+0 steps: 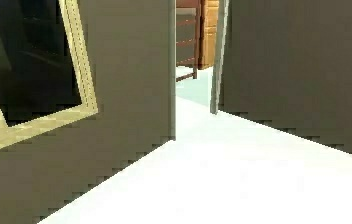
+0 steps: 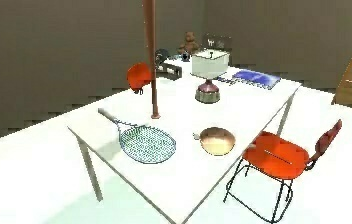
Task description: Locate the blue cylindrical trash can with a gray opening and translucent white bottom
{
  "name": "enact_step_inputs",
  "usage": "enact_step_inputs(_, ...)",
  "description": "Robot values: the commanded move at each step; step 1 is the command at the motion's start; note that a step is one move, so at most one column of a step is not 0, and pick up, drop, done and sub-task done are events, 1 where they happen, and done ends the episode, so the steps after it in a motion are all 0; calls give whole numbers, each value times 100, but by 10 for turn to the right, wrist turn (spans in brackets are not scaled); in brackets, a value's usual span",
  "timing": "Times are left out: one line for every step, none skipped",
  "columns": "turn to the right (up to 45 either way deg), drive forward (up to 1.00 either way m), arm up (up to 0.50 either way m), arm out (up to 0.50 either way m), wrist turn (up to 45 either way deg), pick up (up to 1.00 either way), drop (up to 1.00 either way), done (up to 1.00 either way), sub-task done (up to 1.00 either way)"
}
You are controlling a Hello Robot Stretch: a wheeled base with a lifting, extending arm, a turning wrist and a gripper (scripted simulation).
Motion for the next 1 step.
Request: enact_step_inputs(210, 0, 0, 0, 0, 0, 0, 0, 0)
